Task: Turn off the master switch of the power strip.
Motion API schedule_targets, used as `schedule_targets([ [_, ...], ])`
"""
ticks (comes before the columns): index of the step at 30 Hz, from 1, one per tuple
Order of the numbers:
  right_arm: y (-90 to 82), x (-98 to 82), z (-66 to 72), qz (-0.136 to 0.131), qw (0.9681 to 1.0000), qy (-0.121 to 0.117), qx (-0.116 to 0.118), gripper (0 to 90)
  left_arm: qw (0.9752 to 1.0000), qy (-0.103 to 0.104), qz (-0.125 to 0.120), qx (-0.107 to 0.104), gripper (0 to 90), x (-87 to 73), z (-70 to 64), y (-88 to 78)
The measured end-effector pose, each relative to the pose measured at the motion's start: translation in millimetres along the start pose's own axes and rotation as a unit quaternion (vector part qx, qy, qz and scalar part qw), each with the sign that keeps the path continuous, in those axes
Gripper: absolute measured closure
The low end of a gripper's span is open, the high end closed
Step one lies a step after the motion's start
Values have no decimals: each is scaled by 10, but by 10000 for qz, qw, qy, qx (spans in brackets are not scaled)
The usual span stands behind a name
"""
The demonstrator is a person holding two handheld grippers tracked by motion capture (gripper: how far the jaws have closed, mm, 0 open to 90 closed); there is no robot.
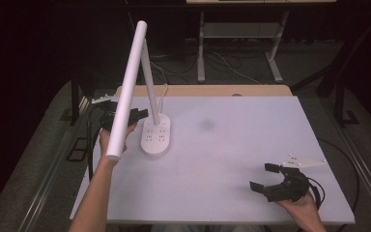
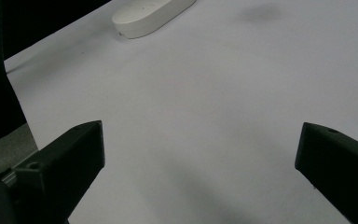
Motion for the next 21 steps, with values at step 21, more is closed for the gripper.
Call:
schedule_targets([
  [21,8,-12,-2,49,10000,-14,-7,6,9983,-576,-14,121,761,-80,261,248],
])
Point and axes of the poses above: each handheld gripper's, and its own axes: y roughly forward along the jaws, x roughly out of its top, z roughly to its left, the point moved 9 cm from there along y, roughly forward along the jaws, and after that the axes turned 1 degree about -z, right-handed, at the moved point
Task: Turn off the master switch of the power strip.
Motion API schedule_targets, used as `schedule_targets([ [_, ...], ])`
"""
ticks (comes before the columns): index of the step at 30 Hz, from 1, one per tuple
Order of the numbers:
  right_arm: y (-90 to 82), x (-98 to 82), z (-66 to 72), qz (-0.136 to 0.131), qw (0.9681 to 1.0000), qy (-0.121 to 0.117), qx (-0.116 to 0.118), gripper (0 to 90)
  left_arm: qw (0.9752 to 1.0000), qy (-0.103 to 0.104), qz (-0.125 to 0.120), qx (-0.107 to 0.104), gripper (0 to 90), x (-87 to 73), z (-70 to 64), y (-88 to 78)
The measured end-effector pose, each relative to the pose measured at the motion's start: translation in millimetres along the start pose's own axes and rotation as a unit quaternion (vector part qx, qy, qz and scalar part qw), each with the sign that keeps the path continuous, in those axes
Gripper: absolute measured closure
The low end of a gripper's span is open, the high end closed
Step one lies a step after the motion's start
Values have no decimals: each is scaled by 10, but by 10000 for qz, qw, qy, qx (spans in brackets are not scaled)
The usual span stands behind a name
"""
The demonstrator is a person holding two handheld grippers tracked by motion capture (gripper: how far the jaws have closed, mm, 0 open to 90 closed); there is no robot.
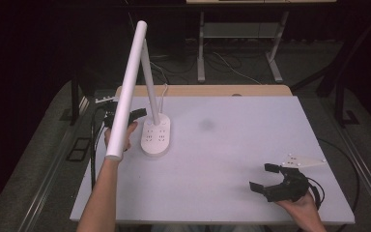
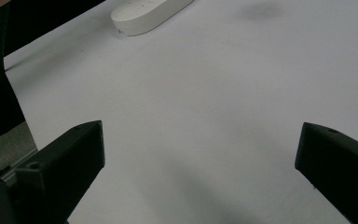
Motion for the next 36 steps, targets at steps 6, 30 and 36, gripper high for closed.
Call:
schedule_targets([
  [6,0,-1,-11,-14,10000,-16,-15,6,9999,1,127,104,851,-59,64,83],
  [30,-4,-10,-29,2,10000,-1,-61,6,9967,139,681,415,897,-310,328,354],
  [36,-1,-15,-41,5,10000,9,-75,6,9962,157,720,459,897,-341,368,391],
])
Point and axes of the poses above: each handheld gripper's, and its own axes: y roughly forward along the jaws, x roughly out of its top, z roughly to its left, the point moved 9 cm from there along y, roughly forward along the jaws, and after that the axes turned 1 degree about -z, right-handed, at the moved point
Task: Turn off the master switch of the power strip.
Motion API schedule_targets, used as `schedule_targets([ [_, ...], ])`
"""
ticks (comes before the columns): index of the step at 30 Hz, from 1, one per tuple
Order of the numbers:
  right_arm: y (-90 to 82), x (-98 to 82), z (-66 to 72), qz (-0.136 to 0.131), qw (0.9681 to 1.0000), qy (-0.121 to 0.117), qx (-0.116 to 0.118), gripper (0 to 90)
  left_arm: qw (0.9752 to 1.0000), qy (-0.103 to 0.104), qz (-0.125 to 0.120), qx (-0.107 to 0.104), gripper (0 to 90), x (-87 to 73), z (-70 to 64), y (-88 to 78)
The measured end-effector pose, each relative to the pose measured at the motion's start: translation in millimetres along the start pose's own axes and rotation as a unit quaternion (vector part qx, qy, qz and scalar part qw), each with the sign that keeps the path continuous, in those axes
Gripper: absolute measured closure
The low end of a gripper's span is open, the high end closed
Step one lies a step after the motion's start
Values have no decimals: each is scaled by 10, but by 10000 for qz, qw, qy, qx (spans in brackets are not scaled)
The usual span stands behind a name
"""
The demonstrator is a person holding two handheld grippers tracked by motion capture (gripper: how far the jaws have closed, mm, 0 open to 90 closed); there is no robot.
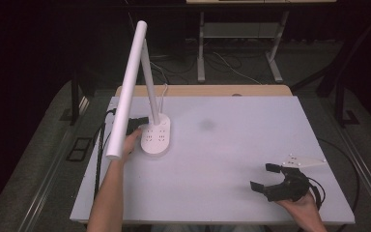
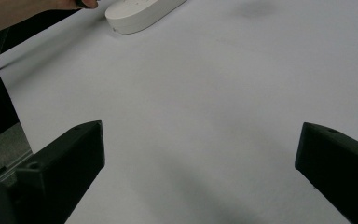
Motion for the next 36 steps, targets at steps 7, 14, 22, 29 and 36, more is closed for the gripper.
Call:
schedule_targets([
  [7,2,-7,-10,12,10000,15,-16,6,10000,98,5,-19,898,-12,10,42],
  [14,5,-10,-7,25,10000,-1,-14,6,9999,-17,91,-40,900,-23,36,54],
  [22,12,-11,14,46,10000,-31,1,6,9997,-64,201,-126,900,-23,37,57],
  [29,16,-9,24,51,10000,-59,16,6,9996,-15,280,3,900,-19,24,61],
  [36,11,5,40,21,9999,-102,32,6,9982,74,560,197,900,-4,8,77],
])
Point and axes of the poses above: each handheld gripper's, and its own axes: y roughly forward along the jaws, x roughly out of its top, z roughly to its left, the point moved 9 cm from there along y, roughly forward along the jaws, and after that the axes turned 1 degree about -z, right-handed, at the moved point
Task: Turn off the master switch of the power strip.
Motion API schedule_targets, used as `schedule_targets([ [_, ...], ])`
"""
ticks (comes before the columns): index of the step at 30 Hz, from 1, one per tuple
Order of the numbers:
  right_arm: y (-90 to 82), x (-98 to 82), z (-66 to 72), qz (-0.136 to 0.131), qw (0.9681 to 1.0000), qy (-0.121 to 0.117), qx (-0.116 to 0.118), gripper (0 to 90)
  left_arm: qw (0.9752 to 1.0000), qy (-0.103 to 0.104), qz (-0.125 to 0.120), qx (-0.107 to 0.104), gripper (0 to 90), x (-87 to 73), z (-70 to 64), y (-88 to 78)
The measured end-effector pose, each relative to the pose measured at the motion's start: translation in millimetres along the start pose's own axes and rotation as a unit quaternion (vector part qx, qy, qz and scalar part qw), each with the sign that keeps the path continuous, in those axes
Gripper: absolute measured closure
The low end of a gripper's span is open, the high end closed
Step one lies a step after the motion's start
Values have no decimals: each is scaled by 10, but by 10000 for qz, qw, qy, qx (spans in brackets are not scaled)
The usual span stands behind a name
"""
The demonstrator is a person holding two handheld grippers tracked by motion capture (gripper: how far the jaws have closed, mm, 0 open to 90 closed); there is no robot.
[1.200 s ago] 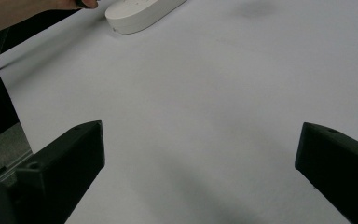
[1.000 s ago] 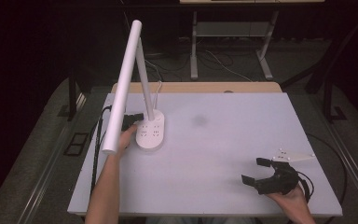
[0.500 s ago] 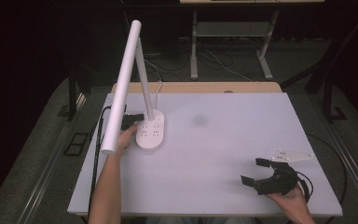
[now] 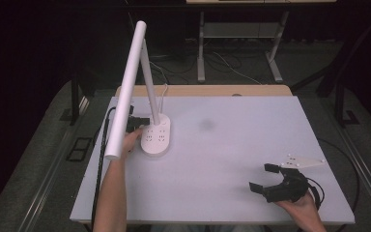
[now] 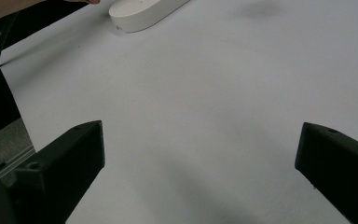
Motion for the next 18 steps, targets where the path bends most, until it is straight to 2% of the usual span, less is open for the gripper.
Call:
schedule_targets([
  [3,-9,7,10,-21,10000,-24,10,6,9999,93,31,112,900,2,-22,8],
  [7,-16,2,4,-4,10000,-12,12,6,9999,38,2,108,900,4,-21,6],
  [9,-21,5,-9,-29,10000,-11,-2,6,9999,81,35,115,900,13,-23,7],
  [11,-23,5,-20,-43,10000,40,-6,6,9999,109,0,-1,900,28,-39,-15],
  [14,-14,-1,-38,-29,10000,74,-17,6,9998,205,-6,-34,900,16,-27,-39],
  [16,-2,-2,-50,-18,10000,75,-24,6,9998,172,-116,-58,900,30,-9,-66],
  [18,4,-4,-51,1,10000,88,-21,6,9995,31,-297,-113,900,70,-9,-100],
])
Point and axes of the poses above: each handheld gripper's, and its own axes: y roughly forward along the jaws, x roughly out of its top, z roughly to its left, the point moved 9 cm from there along y, roughly forward along the jaws, and after that the axes turned 1 degree about -z, right-handed, at the moved point
